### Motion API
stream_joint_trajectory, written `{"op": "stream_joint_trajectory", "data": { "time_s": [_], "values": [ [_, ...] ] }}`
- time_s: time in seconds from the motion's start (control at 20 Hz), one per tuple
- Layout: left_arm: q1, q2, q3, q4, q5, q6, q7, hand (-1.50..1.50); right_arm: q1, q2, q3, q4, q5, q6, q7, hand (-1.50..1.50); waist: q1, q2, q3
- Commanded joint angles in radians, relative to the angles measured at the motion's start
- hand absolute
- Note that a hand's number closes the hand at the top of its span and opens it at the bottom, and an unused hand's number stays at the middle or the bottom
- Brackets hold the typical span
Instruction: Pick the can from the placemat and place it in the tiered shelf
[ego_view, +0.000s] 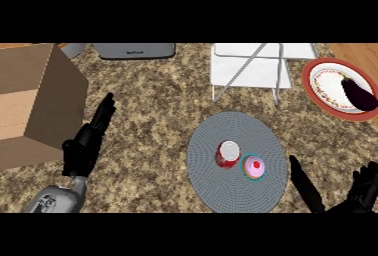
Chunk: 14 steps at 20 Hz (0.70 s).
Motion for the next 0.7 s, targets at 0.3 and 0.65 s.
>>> {"op": "stream_joint_trajectory", "data": {
  "time_s": [0.3,0.65],
  "values": [
    [-0.09,-0.029,0.003,0.03,-0.019,-0.029,0.041,0.0,0.183,-0.06,0.218,-0.155,0.362,0.092,0.342,-1.5,0.043,0.013,-0.006],
    [-0.056,-0.018,0.01,0.055,-0.024,-0.049,-0.017,0.0,0.241,-0.05,0.236,-0.215,0.599,0.341,0.639,-1.5,0.06,0.022,-0.012]
  ]
}}
